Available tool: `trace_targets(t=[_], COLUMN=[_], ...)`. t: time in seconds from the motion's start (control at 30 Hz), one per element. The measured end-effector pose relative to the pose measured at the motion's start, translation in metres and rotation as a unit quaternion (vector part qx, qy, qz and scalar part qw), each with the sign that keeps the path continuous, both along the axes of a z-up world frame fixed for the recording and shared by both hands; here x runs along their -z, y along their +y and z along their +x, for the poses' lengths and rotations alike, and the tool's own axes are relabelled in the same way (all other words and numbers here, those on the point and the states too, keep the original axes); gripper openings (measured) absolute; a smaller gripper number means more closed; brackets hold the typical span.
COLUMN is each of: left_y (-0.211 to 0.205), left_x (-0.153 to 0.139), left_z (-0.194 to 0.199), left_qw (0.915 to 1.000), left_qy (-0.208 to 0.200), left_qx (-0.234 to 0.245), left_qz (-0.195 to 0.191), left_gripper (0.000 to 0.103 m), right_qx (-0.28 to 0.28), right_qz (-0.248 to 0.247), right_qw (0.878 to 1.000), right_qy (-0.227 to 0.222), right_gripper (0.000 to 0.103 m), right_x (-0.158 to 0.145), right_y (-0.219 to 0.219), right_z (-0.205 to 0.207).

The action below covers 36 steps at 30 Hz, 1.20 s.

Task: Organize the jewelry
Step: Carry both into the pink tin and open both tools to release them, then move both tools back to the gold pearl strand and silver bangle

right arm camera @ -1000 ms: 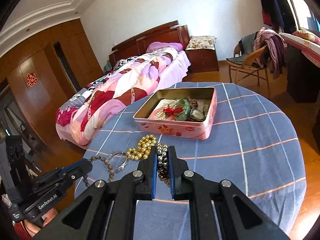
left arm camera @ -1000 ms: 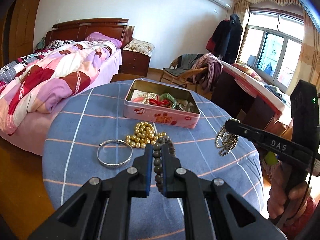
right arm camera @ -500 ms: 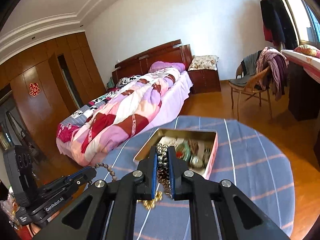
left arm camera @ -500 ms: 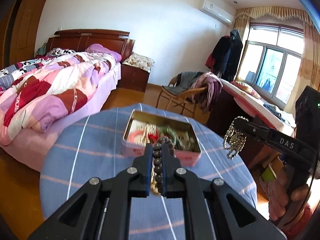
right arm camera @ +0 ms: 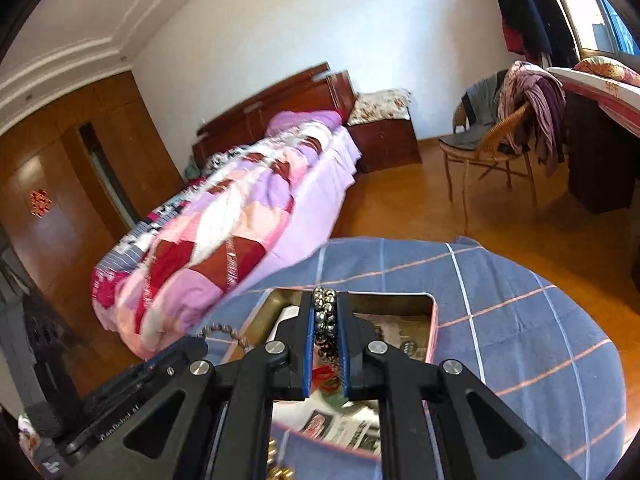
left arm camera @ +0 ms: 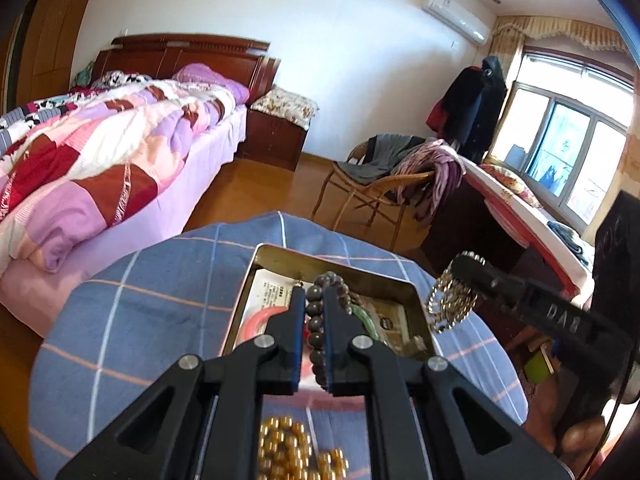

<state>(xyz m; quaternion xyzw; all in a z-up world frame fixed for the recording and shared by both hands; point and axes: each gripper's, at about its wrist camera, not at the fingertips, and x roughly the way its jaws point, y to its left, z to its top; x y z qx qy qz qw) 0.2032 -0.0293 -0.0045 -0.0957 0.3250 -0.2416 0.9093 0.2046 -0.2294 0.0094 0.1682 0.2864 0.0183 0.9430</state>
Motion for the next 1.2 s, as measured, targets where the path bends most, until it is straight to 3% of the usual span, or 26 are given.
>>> trace_targets(t=[0.37, 0.47, 0.5, 0.53, 0.6, 0.67, 0.83, 0.97, 1.2], left_y=[-0.029, -0.03, -0.028, -0.03, -0.026, -0.025, -0.017, -0.011, 0.0], left_x=[0.038, 0.042, 0.041, 0.039, 0.032, 0.024, 0.011, 0.012, 0.01], left_z=[0.037, 0.04, 0.039, 0.04, 0.031, 0.023, -0.012, -0.042, -0.074], left_qw=[0.9975, 0.996, 0.9956, 0.9954, 0.9957, 0.9968, 0.9954, 0.9927, 0.9887], left_qy=[0.049, 0.063, 0.065, 0.067, 0.061, 0.046, 0.021, 0.016, 0.019], left_qx=[-0.01, -0.013, -0.017, -0.017, -0.026, -0.027, -0.03, -0.043, -0.067], left_qz=[0.05, 0.062, 0.065, 0.066, 0.065, 0.06, 0.089, 0.111, 0.133], left_gripper=[0.009, 0.01, 0.018, 0.038, 0.069, 0.069, 0.069, 0.075, 0.075], right_qx=[0.015, 0.013, 0.015, 0.02, 0.031, 0.039, 0.066, 0.065, 0.057], right_qz=[-0.059, -0.059, -0.057, -0.054, -0.045, -0.035, -0.025, -0.011, -0.007], right_qw=[0.996, 0.995, 0.996, 0.997, 0.998, 0.998, 0.997, 0.997, 0.998], right_qy=[0.066, 0.077, 0.071, 0.057, 0.033, 0.03, 0.031, 0.035, 0.039], right_gripper=[0.013, 0.044, 0.059, 0.065, 0.065, 0.065, 0.065, 0.065, 0.065], right_x=[0.052, 0.055, 0.053, 0.048, 0.038, 0.032, 0.026, 0.027, 0.022], right_y=[-0.002, -0.004, -0.005, -0.006, -0.01, -0.01, -0.006, 0.003, 0.018], right_z=[0.054, 0.052, 0.048, 0.042, 0.025, 0.012, -0.029, -0.064, -0.109])
